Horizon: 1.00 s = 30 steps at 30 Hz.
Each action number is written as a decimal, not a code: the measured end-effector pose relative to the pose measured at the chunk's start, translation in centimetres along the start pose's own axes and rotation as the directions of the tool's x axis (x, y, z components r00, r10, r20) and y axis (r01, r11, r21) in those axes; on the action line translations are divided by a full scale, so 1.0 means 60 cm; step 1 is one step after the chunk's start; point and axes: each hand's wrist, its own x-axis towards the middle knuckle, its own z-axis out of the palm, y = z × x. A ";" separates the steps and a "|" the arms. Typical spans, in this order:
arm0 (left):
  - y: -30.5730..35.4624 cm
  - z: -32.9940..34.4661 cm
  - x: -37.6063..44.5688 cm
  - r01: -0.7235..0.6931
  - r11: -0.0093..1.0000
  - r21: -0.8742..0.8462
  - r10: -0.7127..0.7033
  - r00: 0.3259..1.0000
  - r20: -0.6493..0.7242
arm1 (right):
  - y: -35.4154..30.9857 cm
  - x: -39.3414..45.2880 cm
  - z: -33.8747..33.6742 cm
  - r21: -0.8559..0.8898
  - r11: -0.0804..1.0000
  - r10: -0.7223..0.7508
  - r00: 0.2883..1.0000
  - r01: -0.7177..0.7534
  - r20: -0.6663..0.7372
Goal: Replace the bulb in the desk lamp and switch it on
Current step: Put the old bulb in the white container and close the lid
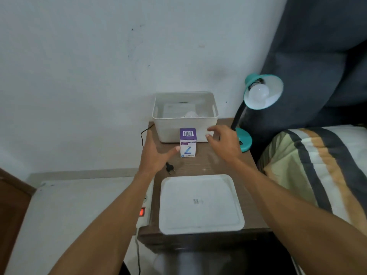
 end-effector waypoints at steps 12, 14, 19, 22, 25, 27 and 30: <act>-0.049 0.029 -0.173 0.064 0.947 0.316 -0.110 0.985 0.130 | 0.061 -0.254 0.016 -0.205 0.943 0.298 0.938 -0.261 0.175; -0.046 0.035 -0.190 0.081 0.939 0.334 -0.133 0.982 0.136 | 0.067 -0.275 0.011 -0.240 0.927 0.331 0.930 -0.289 0.159; -0.052 0.050 -0.219 0.132 0.879 0.458 -0.216 0.966 0.138 | 0.069 -0.298 0.001 -0.288 0.896 0.388 0.911 -0.338 0.140; -0.054 0.061 -0.230 0.157 0.813 0.560 -0.269 0.955 0.124 | 0.065 -0.303 0.000 -0.218 0.895 0.421 0.899 -0.389 0.125; -0.054 0.072 -0.239 0.173 0.778 0.604 -0.298 0.948 0.112 | 0.069 -0.305 -0.001 -0.136 0.888 0.455 0.883 -0.439 0.118; -0.058 0.077 -0.246 0.186 0.778 0.599 -0.303 0.948 0.099 | 0.072 -0.305 -0.005 -0.070 0.875 0.484 0.867 -0.479 0.118; -0.062 0.081 -0.255 0.181 0.796 0.577 -0.272 0.959 0.074 | 0.075 -0.302 -0.010 0.003 0.860 0.504 0.852 -0.510 0.140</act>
